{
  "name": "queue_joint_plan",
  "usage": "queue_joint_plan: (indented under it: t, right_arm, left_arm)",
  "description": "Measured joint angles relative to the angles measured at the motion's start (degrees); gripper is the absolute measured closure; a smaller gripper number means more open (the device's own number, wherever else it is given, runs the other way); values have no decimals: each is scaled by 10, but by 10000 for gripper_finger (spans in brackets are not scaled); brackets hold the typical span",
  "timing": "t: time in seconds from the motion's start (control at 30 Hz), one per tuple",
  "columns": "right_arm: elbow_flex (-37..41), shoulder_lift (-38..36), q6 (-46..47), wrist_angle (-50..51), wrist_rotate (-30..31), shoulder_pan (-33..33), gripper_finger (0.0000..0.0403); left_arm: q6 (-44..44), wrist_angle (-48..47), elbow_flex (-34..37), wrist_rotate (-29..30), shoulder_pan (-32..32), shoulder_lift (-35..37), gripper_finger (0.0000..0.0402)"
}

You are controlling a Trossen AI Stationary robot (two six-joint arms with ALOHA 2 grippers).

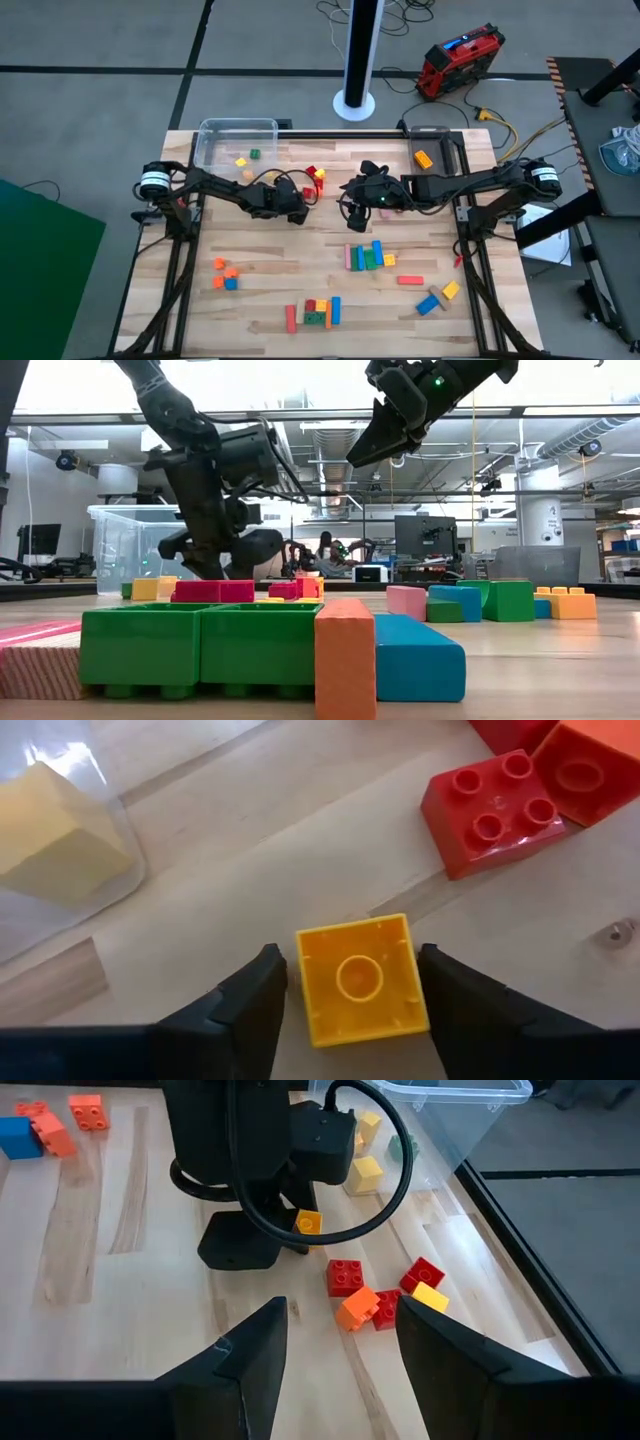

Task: Sort blocks by size
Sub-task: Put the yellow square game piece into the transparent bin

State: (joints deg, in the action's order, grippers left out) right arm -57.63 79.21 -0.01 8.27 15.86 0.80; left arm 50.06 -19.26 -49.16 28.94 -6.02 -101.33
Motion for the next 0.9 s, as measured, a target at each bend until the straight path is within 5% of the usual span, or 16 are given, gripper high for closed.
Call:
queue_joint_plan:
  t: [0.27, 0.47, 0.63, 0.9]
  right_arm:
    - [2, 0, 0, 0, 0, 0, 234]
    - [7, 0, 2, 9, 0, 0, 238]
    - [14, 0, 1, 5, 0, 0, 231]
    - [23, 1, 7, -12, 0, 0, 235]
  left_arm:
    - [-18, -3, 0, -13, 0, 8, 291]
    - [-83, -33, -3, -107, 16, 69, 284]
    - [-179, -95, -35, -119, 45, 163, 269]
    - [-219, -286, -89, 51, -8, 315, 279]
